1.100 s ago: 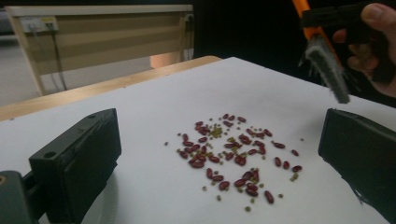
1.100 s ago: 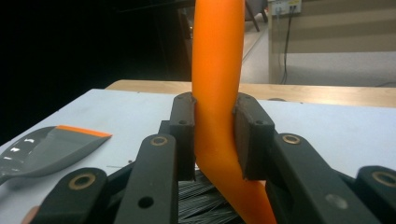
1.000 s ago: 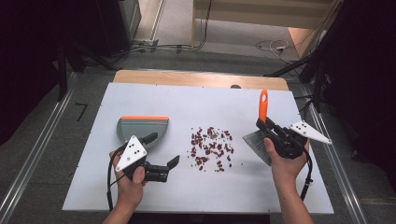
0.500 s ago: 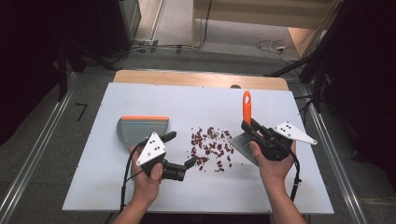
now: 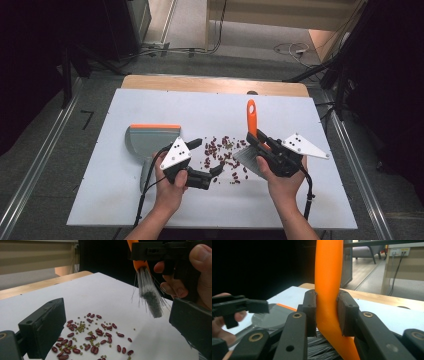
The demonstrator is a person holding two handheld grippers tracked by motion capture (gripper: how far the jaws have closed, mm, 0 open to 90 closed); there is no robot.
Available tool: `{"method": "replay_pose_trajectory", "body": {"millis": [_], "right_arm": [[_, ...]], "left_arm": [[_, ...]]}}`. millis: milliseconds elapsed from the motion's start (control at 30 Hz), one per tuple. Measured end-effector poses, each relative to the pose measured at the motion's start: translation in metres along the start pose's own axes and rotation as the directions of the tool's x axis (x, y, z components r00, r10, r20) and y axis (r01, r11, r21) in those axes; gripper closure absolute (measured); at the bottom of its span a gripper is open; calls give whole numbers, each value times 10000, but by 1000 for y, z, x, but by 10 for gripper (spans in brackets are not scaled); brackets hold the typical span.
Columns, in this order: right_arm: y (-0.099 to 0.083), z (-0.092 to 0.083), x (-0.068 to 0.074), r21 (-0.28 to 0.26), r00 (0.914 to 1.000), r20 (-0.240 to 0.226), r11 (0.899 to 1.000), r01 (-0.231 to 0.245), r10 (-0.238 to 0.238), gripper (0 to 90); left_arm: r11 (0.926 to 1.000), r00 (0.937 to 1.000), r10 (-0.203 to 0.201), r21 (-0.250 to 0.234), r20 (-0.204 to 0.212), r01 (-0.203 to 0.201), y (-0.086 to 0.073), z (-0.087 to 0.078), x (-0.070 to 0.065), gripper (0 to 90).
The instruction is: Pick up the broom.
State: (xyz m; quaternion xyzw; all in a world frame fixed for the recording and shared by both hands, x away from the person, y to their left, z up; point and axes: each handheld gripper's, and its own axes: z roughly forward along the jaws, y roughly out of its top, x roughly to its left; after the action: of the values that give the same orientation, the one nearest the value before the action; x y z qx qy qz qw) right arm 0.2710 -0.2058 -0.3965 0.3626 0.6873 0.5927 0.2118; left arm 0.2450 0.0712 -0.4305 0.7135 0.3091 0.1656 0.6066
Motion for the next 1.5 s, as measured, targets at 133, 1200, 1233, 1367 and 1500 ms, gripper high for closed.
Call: {"method": "replay_pose_trajectory", "body": {"millis": [133, 1200, 1233, 1367, 1500], "right_arm": [[0, 2, 7, -81, 9999, -139, 9999, 96, -97, 699], [-3, 9, 45, -397, 9925, -1121, 9982, 447, -489, 699], [-3, 9, 45, -384, 9922, -1139, 9982, 461, -502, 699], [-1, 9, 43, -388, 9878, -1461, 9981, 487, -539, 693], [6, 8, 37, -202, 9793, -1991, 9993, 330, -363, 515]], "left_arm": [[9997, 9990, -235, 85, 375, 232, 2, 4, -6, 25], [9772, 9764, -1629, 1598, 1417, 1398, -3, 33, -28, 823], [9774, 9766, -1617, 1598, 1417, 1387, -3, 33, -27, 837], [9814, 9847, -1307, 1558, 1153, 1121, -2, 29, -25, 855], [9834, 9883, -1183, 1493, 964, 1032, 0, 23, -17, 859]]}}
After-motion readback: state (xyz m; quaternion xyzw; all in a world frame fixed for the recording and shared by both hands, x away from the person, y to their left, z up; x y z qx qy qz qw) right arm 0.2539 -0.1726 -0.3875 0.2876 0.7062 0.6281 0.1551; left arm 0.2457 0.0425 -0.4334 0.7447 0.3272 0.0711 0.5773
